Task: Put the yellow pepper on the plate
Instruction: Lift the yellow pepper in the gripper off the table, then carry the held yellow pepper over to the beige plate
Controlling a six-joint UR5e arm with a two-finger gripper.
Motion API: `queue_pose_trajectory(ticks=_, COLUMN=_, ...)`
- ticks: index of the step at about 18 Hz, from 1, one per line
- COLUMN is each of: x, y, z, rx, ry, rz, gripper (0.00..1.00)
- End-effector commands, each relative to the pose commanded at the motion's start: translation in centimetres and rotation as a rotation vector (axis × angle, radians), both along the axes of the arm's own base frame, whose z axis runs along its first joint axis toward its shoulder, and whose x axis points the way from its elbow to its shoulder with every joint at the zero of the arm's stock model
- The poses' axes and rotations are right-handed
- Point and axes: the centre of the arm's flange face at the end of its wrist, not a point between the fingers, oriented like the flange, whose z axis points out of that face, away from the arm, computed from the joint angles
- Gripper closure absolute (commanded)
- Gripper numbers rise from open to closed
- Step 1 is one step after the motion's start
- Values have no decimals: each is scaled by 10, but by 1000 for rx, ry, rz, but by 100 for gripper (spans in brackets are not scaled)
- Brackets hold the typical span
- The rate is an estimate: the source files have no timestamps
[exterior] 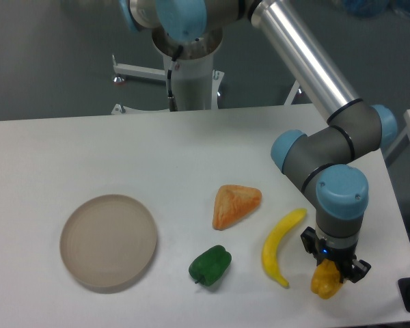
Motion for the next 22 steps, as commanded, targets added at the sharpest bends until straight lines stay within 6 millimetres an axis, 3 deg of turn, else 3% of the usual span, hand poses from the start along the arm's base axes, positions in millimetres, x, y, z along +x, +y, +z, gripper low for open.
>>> queue_pose_trajectory(ticks=7, x=13, y=6, z=9, rx=12, ry=-2, rz=-2, gripper=66)
queue_pose_trajectory(ticks=10, x=23, y=1, z=24, rx=13, ry=-9, rz=3, gripper=66)
queue_pose_trajectory(ticks=17, x=98, y=-19, z=60, rx=-4, ry=-171, rz=67, gripper=66)
queue_pose_trajectory(ticks=22, x=190, y=-19, z=81, rx=-33, ry=-236, rz=185, gripper=66)
